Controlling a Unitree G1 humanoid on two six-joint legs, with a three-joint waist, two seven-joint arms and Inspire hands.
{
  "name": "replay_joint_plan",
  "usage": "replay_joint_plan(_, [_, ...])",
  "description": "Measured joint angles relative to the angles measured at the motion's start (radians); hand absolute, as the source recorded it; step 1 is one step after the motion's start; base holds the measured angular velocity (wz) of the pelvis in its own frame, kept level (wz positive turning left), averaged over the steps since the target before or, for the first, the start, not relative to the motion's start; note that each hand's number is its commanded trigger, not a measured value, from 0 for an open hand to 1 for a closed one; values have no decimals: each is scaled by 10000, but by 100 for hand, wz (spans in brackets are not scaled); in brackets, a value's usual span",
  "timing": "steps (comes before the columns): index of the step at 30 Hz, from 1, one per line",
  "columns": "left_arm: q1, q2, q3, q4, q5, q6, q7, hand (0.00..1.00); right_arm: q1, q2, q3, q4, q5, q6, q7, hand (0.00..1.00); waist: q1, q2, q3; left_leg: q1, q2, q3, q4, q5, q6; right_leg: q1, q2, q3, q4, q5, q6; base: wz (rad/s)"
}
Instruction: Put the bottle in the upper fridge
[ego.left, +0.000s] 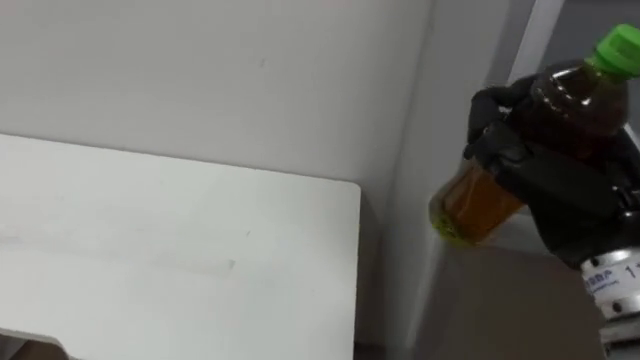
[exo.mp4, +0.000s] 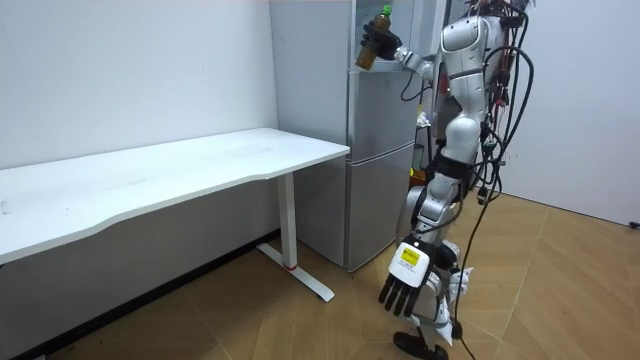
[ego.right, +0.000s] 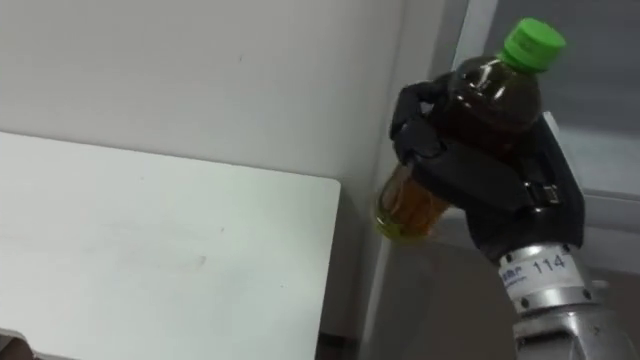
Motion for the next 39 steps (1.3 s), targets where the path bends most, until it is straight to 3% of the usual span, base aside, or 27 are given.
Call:
replay_joint_plan(3, [225, -58, 273, -1, 3, -46, 2, 0, 365, -1, -547, -19, 19, -3, -182, 100, -133, -9, -7, 152, 66, 246, -116, -3, -3, -68, 49, 238, 141, 3, -4, -23])
replay_joint_plan(6, [338, -53, 289, -1, 2, -51, 36, 0, 546, -2, -960, -61, 15, -3, -313, 100, -405, -24, -16, 150, 93, 261, -90, -1, -7, -61, 68, 240, 152, 11, -17, -3])
replay_joint_plan(9, [338, -53, 299, -42, 3, -88, 36, 0, 556, -58, -1376, -89, 115, -4, -637, 100, -464, -49, -37, 154, 124, 322, -82, 0, -11, -109, 81, 237, 210, 12, -20, -7])
replay_joint_plan(11, [330, -44, 309, -108, 1, -244, 36, 0, 578, -383, -1824, -90, 208, -17, -905, 100, -508, -78, -62, 155, 137, 358, -85, 2, -14, -164, 80, 244, 300, 12, -20, -5])
replay_joint_plan(14, [331, 17, 307, -131, -4, -268, 54, 0, 598, -479, -2155, -102, 222, -186, -1185, 100, -523, -151, -99, 191, 137, 412, -92, 2, -14, -147, 80, 255, 300, 12, -20, -5])
replay_joint_plan(22, [271, 179, 292, -223, -245, -295, 58, 0, 750, -648, -2217, -74, 319, -357, -1521, 100, -568, -247, 9, 259, 135, 460, -157, -11, -9, -163, 68, 255, 318, 19, -31, -2])
replay_joint_plan(30, [245, 172, 273, -210, -300, 162, 64, 0, 733, -647, -2009, 116, 393, -290, -1620, 100, -369, -277, 37, 169, 135, 440, -127, -5, -13, -158, 87, 268, 290, 24, -39, 0])
replay_joint_plan(34, [234, 161, 280, -208, -286, 295, 64, 0, 265, -649, -1705, 301, 344, 3, -1522, 100, -285, -295, 63, 156, 132, 439, -137, -4, -13, -224, 89, 275, 290, 24, -39, 0])
replay_joint_plan(39, [216, 133, 280, -211, -286, 328, 22, 0, -444, -697, -1685, 531, 317, 13, -1507, 100, -121, -340, 92, 140, 133, 384, -160, -5, -13, -228, 101, 258, 271, 24, -39, 3])
